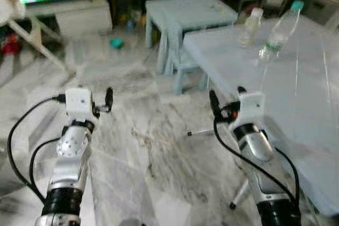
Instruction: Restocking fridge
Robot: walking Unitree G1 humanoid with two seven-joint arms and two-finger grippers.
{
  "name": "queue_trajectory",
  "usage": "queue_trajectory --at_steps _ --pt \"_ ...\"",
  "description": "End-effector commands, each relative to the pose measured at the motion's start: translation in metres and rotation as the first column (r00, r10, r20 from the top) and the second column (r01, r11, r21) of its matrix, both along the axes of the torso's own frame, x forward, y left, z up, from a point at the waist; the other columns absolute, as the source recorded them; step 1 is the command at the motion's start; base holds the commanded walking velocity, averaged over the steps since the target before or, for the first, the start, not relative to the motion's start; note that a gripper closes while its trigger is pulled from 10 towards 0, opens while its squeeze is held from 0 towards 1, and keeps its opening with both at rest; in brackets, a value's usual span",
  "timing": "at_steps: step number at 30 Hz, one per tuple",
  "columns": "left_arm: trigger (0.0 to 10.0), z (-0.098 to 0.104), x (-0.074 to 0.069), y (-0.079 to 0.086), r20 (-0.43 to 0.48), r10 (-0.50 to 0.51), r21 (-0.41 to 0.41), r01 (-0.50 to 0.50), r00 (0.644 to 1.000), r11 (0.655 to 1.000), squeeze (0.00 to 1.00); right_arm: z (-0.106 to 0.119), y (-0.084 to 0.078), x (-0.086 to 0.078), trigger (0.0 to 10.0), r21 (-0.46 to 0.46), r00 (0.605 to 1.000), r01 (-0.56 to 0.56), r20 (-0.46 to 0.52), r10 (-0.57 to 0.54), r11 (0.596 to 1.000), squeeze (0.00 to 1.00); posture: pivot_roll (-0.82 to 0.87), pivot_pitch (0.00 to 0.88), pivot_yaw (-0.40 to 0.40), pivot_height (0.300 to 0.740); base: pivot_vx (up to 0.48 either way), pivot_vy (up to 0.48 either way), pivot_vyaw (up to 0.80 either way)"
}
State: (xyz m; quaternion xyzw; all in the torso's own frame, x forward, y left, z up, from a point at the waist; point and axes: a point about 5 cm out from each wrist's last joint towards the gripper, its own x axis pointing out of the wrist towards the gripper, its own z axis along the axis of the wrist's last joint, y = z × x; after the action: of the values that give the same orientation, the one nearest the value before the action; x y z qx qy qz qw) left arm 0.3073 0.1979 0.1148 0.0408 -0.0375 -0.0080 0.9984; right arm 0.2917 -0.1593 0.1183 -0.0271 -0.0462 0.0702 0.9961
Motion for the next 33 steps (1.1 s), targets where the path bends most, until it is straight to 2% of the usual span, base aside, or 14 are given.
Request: queue_trajectory --at_steps 1,8,21,23,28,33 --pt "10.0 0.0038 0.0043 -0.0064 0.013 -0.034 -0.010 0.034 0.999 0.999 0.00 0.0006 -0.0088 -0.0009 10.0 0.000 1.000 0.030 0.003 -0.030 1.000 0.00 -0.01 0.000 -0.020 0.740 0.428 0.000 -0.80" --pt "10.0 0.0050 0.0083 -0.0089 0.019 -0.051 -0.017 0.052 0.999 0.999 0.00 0.0005 -0.0079 -0.0014 10.0 -0.005 0.999 0.031 0.009 -0.031 1.000 0.00 -0.02 0.000 -0.010 0.740 0.429 0.000 -0.80" --pt "10.0 0.0019 0.0066 -0.0150 0.014 -0.086 -0.016 0.087 0.996 0.996 0.00 0.0014 -0.0050 0.0004 10.0 -0.012 1.000 0.021 0.015 -0.021 1.000 0.00 -0.01 0.000 -0.013 0.740 0.429 0.000 -0.80" --pt "10.0 -0.0019 0.0058 -0.0147 0.001 -0.084 -0.036 0.084 0.996 0.996 0.00 0.0015 -0.0038 0.0004 10.0 -0.010 1.000 0.016 0.017 -0.016 1.000 0.00 -0.01 0.000 -0.014 0.740 0.429 0.000 -0.80" --pt "10.0 -0.0040 0.0064 -0.0129 -0.016 -0.072 -0.080 0.071 0.997 0.994 0.00 0.0017 -0.0026 -0.0004 10.0 -0.019 1.000 0.007 0.025 -0.006 1.000 0.00 -0.01 0.000 -0.014 0.740 0.353 0.274 -0.11" --pt "10.0 -0.0027 0.0076 -0.0132 -0.009 -0.073 -0.070 0.072 0.997 0.995 0.00 0.0012 -0.0024 0.0001 10.0 -0.024 1.000 0.004 0.025 -0.003 1.000 0.00 -0.01 0.000 -0.013 0.740 0.249 0.412 0.00"
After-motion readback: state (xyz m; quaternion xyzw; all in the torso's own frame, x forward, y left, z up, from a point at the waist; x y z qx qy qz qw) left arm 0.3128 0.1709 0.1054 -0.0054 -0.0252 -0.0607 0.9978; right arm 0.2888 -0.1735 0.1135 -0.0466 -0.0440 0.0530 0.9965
